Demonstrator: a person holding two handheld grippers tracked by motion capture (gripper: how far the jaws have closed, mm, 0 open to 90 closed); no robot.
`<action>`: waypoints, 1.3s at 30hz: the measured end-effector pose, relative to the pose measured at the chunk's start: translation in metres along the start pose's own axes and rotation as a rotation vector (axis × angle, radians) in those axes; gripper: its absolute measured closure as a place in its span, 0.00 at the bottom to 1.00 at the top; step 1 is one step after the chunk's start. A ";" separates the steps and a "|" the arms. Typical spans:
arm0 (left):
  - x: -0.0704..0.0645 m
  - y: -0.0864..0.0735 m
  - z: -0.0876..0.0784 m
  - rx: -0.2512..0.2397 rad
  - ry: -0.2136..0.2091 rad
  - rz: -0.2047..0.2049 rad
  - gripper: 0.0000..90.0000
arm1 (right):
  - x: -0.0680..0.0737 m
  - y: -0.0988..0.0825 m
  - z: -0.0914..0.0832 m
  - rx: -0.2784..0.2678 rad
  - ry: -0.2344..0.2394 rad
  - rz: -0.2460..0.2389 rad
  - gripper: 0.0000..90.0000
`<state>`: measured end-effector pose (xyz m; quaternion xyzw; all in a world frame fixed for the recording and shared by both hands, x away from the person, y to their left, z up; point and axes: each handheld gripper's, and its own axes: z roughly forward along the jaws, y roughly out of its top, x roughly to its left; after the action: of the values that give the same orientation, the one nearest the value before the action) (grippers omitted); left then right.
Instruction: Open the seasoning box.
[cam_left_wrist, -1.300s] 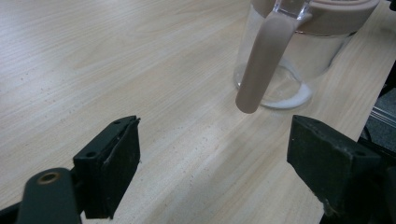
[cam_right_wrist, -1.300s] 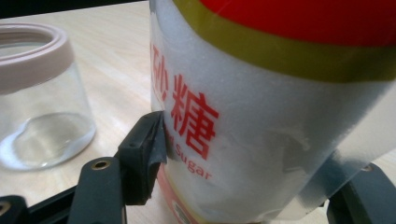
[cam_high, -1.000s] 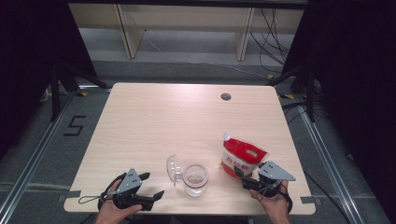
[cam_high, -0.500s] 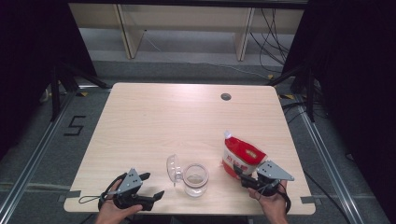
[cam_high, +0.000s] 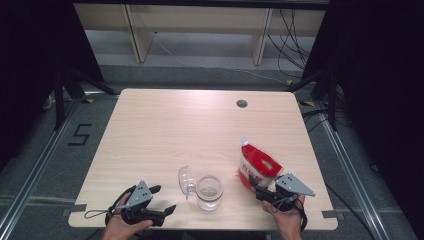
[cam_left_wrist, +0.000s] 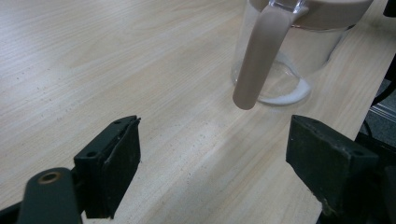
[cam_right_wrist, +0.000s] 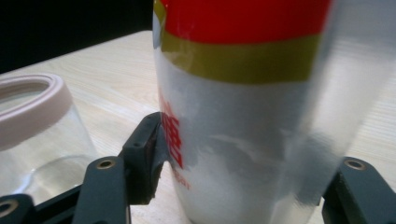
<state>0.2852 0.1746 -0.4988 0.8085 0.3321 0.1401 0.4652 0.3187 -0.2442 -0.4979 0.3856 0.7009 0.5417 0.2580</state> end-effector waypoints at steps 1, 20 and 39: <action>0.000 0.000 0.000 0.000 -0.001 -0.001 0.19 | -0.001 0.000 0.001 -0.018 0.012 0.004 0.42; -0.001 0.000 0.001 0.003 -0.007 -0.003 0.19 | -0.011 -0.008 0.014 -0.061 0.075 -0.029 0.38; -0.002 -0.001 0.002 0.007 -0.009 -0.001 0.19 | -0.016 -0.012 0.020 -0.040 0.087 -0.047 0.28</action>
<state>0.2842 0.1727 -0.5001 0.8105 0.3308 0.1350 0.4641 0.3405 -0.2473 -0.5165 0.3397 0.7093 0.5658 0.2477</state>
